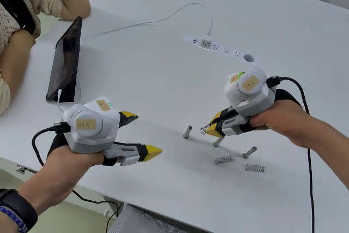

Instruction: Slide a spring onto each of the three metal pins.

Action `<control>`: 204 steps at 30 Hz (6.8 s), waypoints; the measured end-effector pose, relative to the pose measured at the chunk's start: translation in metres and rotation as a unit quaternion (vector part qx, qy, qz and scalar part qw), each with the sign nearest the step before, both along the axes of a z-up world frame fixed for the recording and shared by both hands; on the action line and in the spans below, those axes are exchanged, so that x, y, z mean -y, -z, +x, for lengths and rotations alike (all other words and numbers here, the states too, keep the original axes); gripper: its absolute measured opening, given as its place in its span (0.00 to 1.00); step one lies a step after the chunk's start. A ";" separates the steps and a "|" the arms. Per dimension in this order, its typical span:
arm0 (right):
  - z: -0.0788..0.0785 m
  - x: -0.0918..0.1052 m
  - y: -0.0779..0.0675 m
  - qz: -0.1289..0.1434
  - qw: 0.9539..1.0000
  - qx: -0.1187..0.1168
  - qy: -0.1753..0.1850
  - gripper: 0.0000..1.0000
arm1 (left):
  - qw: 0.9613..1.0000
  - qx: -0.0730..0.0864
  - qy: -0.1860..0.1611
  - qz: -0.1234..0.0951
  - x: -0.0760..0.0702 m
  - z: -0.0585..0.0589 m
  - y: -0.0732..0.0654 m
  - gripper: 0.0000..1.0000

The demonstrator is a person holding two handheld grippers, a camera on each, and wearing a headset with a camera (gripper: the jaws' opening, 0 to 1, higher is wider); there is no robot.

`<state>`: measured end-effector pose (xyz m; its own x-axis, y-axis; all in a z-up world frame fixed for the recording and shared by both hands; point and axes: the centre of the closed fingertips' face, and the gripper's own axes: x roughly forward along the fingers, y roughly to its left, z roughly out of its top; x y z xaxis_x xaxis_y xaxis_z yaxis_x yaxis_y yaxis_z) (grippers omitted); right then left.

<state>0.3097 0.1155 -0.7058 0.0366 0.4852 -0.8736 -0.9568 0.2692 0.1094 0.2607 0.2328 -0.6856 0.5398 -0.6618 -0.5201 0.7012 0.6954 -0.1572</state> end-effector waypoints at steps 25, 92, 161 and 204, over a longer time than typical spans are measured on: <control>0.009 -0.022 0.021 -0.023 0.999 -0.009 -0.028 0.13 | 1.000 -0.006 -0.020 0.003 -0.019 -0.004 0.001 0.65; 0.009 -0.040 0.075 -0.074 0.993 0.020 -0.090 0.13 | 0.999 -0.010 -0.036 0.007 -0.037 -0.003 0.005 0.63; -0.016 0.002 0.007 0.114 0.974 0.074 0.181 0.53 | 1.000 -0.008 -0.001 -0.004 -0.002 -0.007 -0.008 0.64; -0.075 0.094 0.016 0.186 0.918 0.047 0.347 0.76 | 0.999 -0.032 0.038 0.009 0.035 -0.005 0.008 0.69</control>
